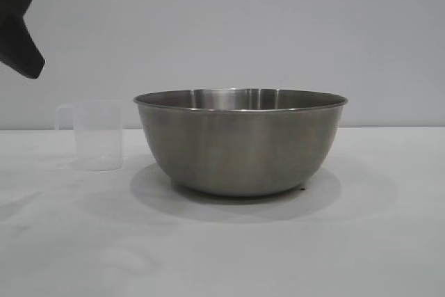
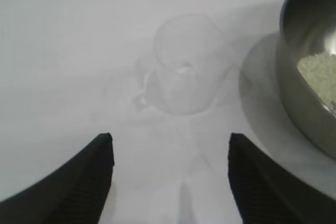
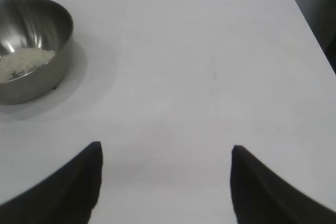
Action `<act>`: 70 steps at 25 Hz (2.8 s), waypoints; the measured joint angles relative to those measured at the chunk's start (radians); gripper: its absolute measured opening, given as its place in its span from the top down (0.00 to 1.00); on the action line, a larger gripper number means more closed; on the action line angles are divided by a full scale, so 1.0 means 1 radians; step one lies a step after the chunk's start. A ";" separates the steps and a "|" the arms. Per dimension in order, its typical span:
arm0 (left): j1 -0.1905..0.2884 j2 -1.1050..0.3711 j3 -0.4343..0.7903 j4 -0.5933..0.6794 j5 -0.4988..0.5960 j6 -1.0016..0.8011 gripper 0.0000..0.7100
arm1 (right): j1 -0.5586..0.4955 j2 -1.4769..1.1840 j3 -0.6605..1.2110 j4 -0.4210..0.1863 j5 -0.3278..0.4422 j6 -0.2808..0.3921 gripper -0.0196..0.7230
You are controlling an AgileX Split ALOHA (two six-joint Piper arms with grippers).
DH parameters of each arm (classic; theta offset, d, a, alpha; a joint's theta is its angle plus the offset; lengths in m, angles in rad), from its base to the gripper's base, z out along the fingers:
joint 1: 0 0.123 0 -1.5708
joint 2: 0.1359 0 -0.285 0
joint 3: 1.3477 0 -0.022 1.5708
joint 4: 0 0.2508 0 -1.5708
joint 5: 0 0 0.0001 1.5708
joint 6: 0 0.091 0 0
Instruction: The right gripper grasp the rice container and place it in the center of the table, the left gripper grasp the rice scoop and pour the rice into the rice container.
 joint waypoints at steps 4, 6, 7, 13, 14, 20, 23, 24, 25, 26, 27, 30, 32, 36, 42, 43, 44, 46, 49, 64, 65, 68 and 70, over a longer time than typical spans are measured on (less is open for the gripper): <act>0.000 -0.059 -0.113 0.010 0.264 0.001 0.42 | 0.000 0.000 0.000 0.000 0.000 0.000 0.38; 0.000 -0.096 -0.156 0.010 0.353 0.001 0.42 | 0.000 0.000 0.000 0.000 0.000 0.000 0.38; 0.000 -0.119 -0.173 0.010 0.408 0.001 0.42 | 0.000 0.000 0.000 0.000 0.000 0.000 0.38; 0.000 -0.293 -0.192 0.010 0.619 0.005 0.42 | 0.000 0.000 0.000 0.000 0.000 0.000 0.38; 0.000 -0.331 -0.192 0.010 0.650 0.016 0.42 | 0.000 0.000 0.000 0.000 0.000 0.000 0.38; 0.000 -0.576 -0.192 0.009 0.786 0.056 0.42 | 0.000 0.000 0.000 0.000 0.000 0.000 0.38; 0.000 -0.709 -0.192 0.009 0.836 0.064 0.42 | 0.000 0.000 0.000 0.000 0.000 0.000 0.38; 0.000 -0.753 -0.192 0.009 0.850 0.064 0.42 | 0.000 0.000 0.000 0.000 0.000 0.000 0.38; 0.000 -0.793 -0.192 0.009 0.865 0.066 0.42 | 0.000 0.000 0.000 0.000 0.000 0.000 0.38; 0.000 -0.830 -0.194 0.009 0.881 0.066 0.42 | 0.000 0.000 0.000 0.000 0.000 0.000 0.38; 0.000 -0.859 -0.194 0.009 0.897 0.066 0.42 | 0.000 0.000 0.000 0.000 0.000 0.000 0.38; 0.000 -0.943 -0.196 0.009 0.968 0.068 0.42 | 0.000 0.000 0.000 0.000 0.000 0.000 0.38; 0.000 -0.992 -0.196 0.018 0.990 0.068 0.42 | 0.000 0.000 0.000 0.000 0.000 0.000 0.38; 0.000 -1.086 -0.143 0.041 0.995 0.045 0.42 | 0.000 0.000 0.000 0.000 0.000 0.000 0.38; 0.000 -1.184 0.066 0.064 0.959 0.034 0.42 | 0.000 0.000 0.000 0.000 0.000 0.000 0.38; 0.000 -1.191 0.098 0.065 0.930 0.034 0.42 | 0.000 0.000 0.000 0.000 0.000 0.000 0.38; 0.000 -1.192 0.124 0.066 0.910 0.033 0.42 | 0.000 0.000 0.000 0.000 0.000 0.000 0.38; 0.000 -1.192 0.164 0.068 0.870 0.030 0.42 | 0.000 0.000 0.000 0.000 0.000 0.000 0.38; 0.000 -1.192 0.177 0.100 0.853 0.020 0.42 | 0.000 0.000 0.000 0.000 0.000 0.000 0.38; 0.000 -1.192 0.181 0.116 0.843 0.014 0.42 | 0.000 0.000 0.000 0.000 0.000 0.000 0.38; 0.000 -1.192 0.181 0.116 0.843 0.014 0.42 | 0.000 0.000 0.000 0.000 0.000 0.000 0.38; 0.000 -1.194 0.181 0.116 0.843 0.014 0.42 | 0.000 0.000 0.000 0.000 0.000 0.000 0.38; 0.013 -1.200 0.181 0.116 0.842 0.014 0.42 | 0.000 0.000 0.000 0.000 0.000 0.000 0.38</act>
